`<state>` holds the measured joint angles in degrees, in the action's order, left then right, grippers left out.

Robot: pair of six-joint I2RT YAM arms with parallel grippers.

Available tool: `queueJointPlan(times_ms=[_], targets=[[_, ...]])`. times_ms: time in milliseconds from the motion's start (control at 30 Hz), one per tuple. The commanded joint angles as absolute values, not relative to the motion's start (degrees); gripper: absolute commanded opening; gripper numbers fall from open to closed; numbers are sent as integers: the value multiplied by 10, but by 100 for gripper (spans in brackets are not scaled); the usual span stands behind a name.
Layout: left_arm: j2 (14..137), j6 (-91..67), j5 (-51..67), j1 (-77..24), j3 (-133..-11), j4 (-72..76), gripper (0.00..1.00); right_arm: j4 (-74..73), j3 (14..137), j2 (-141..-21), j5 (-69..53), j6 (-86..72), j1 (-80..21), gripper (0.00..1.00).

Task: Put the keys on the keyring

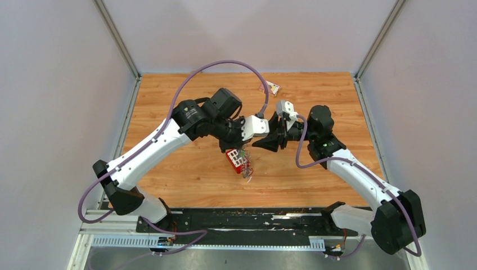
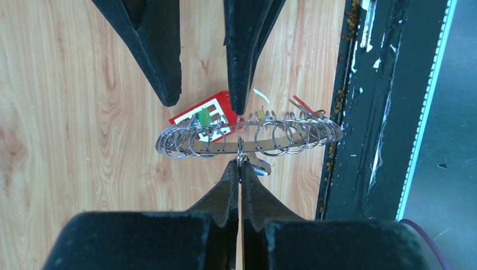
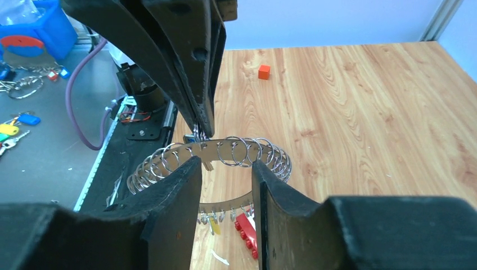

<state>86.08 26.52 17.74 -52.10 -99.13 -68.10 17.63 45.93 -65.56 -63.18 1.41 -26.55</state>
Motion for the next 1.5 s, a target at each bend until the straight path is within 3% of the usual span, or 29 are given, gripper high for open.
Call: queueJointPlan(times_ms=[0,467,667,1200,1467], targets=[[822,272,208,-524,-996,-633,0,279,449,-675,-674,-60,-268,38],[815,267,212,-523,-975,-617,0,284,454,-681,-687,-61,-297,34],[815,264,217,-524,-963,-610,0,276,462,-689,-677,-60,-299,22],[823,262,222,-523,-958,-604,0,272,465,-693,-668,-62,-305,21],[826,261,227,-523,-954,-601,0,270,465,-693,-664,-61,-305,13]])
